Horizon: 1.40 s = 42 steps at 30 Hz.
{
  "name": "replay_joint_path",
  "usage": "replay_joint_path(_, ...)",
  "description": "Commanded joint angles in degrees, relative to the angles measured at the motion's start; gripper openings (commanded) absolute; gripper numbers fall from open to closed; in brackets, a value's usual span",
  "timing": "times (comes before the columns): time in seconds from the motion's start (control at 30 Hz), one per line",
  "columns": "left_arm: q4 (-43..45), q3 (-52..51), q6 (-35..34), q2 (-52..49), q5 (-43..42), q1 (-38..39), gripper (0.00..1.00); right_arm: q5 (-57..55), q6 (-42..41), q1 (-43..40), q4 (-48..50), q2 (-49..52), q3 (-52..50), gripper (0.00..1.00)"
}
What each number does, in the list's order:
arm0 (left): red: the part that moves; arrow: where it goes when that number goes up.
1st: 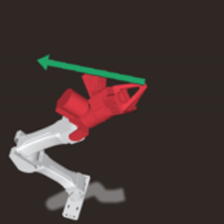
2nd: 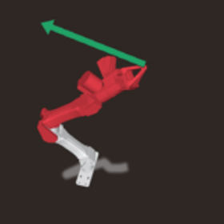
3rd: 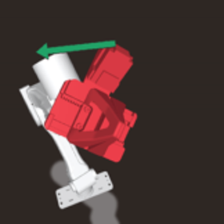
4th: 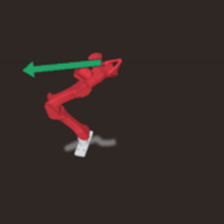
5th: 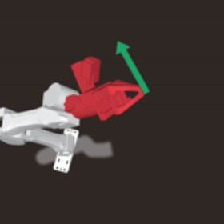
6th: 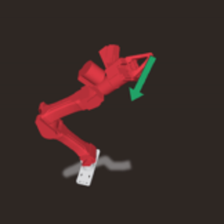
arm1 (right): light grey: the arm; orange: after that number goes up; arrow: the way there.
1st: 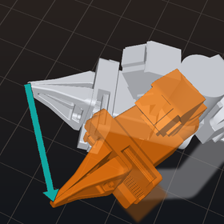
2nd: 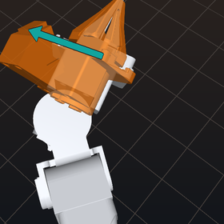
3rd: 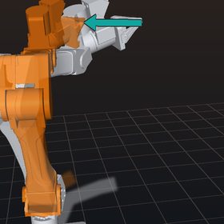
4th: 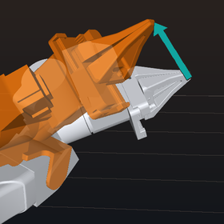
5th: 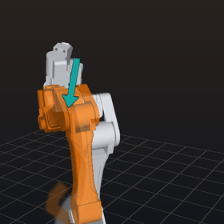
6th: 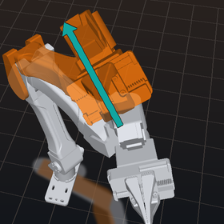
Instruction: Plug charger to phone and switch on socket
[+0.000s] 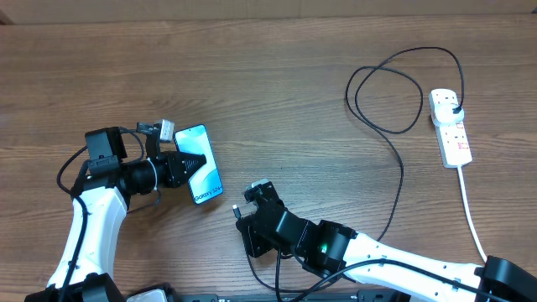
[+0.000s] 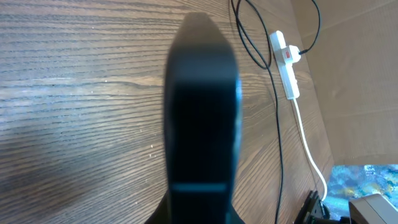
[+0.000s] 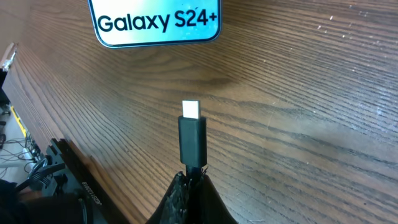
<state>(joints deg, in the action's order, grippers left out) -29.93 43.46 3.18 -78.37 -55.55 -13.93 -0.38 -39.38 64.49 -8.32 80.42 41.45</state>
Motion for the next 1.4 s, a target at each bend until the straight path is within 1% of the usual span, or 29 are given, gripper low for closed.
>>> replay_joint_path(0.0, 0.37, 0.11, -0.66, 1.51, -3.54, -0.24, 0.04, 0.13, 1.29, -0.22, 0.57, 0.04, 0.09, 0.04)
replay_joint_path(0.13, 0.37, 0.11, -0.66, 1.51, -6.75, -0.24, 0.04, 2.01, -0.24, -0.22, 0.83, -0.04, 0.15, 0.04)
replay_joint_path(0.37, 0.24, 0.11, -1.42, 1.51, -13.57, -0.24, 0.04, 8.44, -0.2, -0.22, 6.43, -0.04, 0.15, 0.04)
replay_joint_path(0.57, 0.44, 0.11, -8.02, 1.51, -17.59, -0.26, 0.04, 9.55, -0.2, -0.04, 8.2, -0.04, 0.13, 0.04)
replay_joint_path(0.67, 0.44, 0.11, -9.9, 1.51, -20.22, -0.26, 0.04, 9.55, -0.13, -0.04, 8.48, -0.04, 0.13, 0.04)
replay_joint_path(0.8, 0.44, 0.11, -12.61, 1.51, -23.82, -0.31, 0.04, 9.97, 2.03, -0.15, 9.53, -0.07, 0.15, 0.04)
replay_joint_path(0.9, 0.44, 0.11, -13.57, 1.51, -24.2, -0.31, 0.04, 11.47, 2.25, -0.85, 10.51, -0.17, 0.15, 0.04)
replay_joint_path(1.07, 0.5, 0.11, -15.17, 1.51, -23.98, -0.31, 0.04, 19.71, 9.66, -2.21, 11.91, -1.46, 0.17, 0.04)
replay_joint_path(1.17, 2.43, 0.11, -16.57, 1.51, -23.82, -0.33, 0.04, 21.05, 10.36, -3.3, 10.67, -2.8, 0.17, 0.04)
replay_joint_path(1.37, 5.4, 0.13, -24.55, 1.51, -22.84, -0.31, 0.04, 21.07, 11.02, -5.92, 6.62, -5.05, 0.17, 0.04)
